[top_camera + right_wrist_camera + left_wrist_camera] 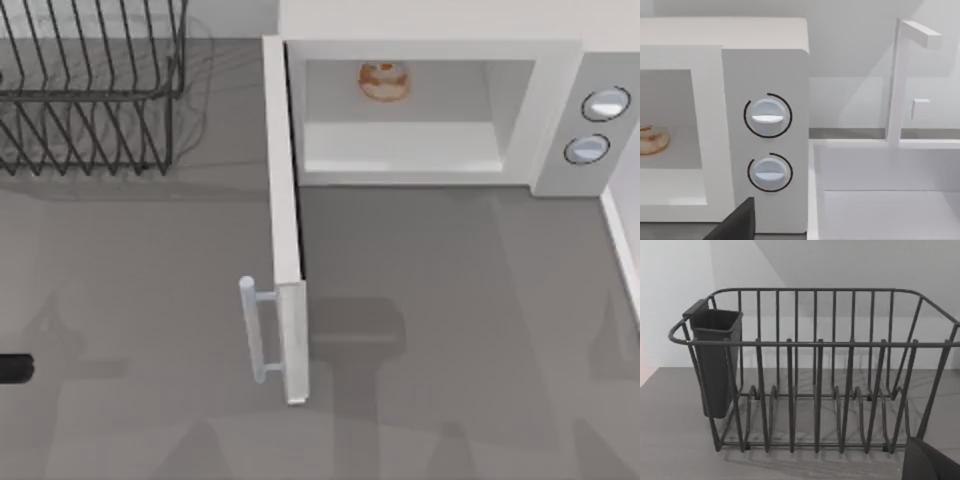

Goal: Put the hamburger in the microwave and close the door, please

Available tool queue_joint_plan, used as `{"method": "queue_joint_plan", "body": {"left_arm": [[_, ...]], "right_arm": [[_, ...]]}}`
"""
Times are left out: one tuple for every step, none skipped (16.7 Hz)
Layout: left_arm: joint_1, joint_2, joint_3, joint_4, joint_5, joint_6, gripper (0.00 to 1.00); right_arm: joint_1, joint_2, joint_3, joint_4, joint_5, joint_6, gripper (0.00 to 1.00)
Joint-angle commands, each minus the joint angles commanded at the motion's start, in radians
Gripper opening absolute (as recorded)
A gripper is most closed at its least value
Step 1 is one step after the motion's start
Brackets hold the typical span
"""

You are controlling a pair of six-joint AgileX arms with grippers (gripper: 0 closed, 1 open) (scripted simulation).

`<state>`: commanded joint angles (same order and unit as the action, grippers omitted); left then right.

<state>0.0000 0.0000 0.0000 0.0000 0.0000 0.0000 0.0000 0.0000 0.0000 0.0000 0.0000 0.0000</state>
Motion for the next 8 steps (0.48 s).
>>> {"method": "queue_joint_plan", "body": {"left_arm": [[0.0,0.0,0.0,0.0,0.0,0.0,0.0],[0.0,0.0,0.0,0.0,0.0,0.0,0.0],[0.003,0.0,0.0,-0.002,0.003,0.0,0.0],[0.015,-0.004,0.0,-0.008,0.016,0.0,0.0],[0.038,-0.011,0.003,-0.016,0.04,0.0,0.0],[0.071,-0.02,0.006,-0.027,0.075,0.0,0.0],[0.105,-0.03,0.009,-0.04,0.113,0.0,0.0],[0.143,-0.041,0.012,-0.054,0.151,-0.001,0.0]], "right_arm": [[0.0,0.0,0.0,0.0,0.0,0.0,1.0],[0.0,0.0,0.0,0.0,0.0,0.0,1.0],[0.0,0.0,0.0,0.0,0.0,0.0,1.0],[0.0,0.0,0.0,0.0,0.0,0.0,1.0],[0.0,0.0,0.0,0.0,0.0,0.0,1.0],[0.0,0.0,0.0,0.0,0.0,0.0,1.0],[0.0,0.0,0.0,0.0,0.0,0.0,1.0],[0.0,0.0,0.0,0.0,0.0,0.0,1.0]]}}
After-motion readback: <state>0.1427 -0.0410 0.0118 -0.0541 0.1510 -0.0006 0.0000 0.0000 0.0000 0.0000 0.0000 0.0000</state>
